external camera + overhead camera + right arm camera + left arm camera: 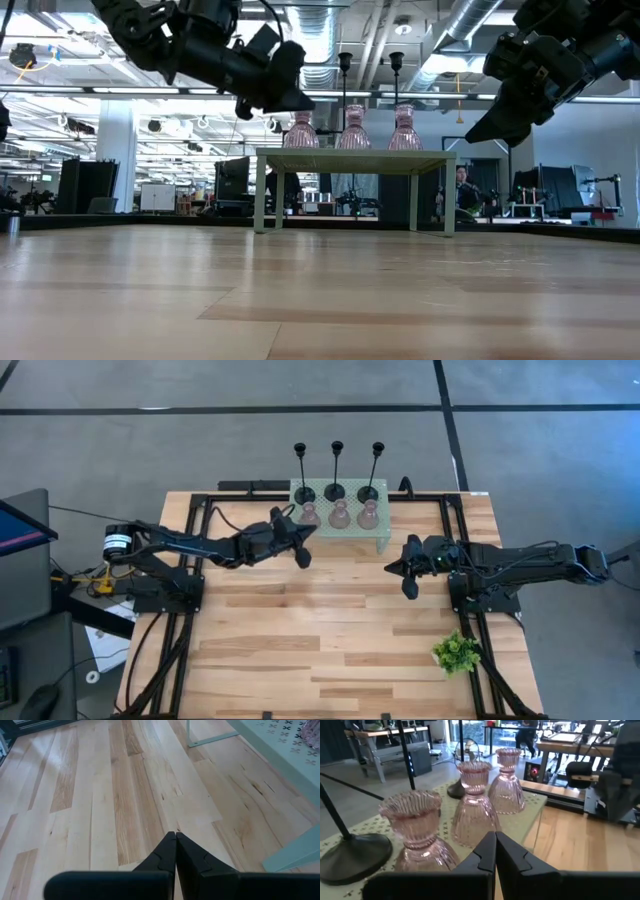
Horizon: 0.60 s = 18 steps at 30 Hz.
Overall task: Pick & Place candle stick holders
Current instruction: Put the purple vase candle holder on the shelf
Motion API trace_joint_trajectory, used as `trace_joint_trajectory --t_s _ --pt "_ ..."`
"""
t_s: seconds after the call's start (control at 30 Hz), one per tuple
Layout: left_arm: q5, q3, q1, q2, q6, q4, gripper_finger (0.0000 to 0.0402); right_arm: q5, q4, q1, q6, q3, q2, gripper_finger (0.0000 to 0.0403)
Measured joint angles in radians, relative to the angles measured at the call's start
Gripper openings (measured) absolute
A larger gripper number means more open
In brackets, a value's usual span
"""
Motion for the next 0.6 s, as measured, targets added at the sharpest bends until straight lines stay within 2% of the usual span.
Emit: trace_joint_trajectory --t_s 0.6 --pt "-0.086 0.0 0.029 0.0 0.01 0.029 0.0005 0.0 0.0 0.0 0.0 0.0 0.0 0.0"
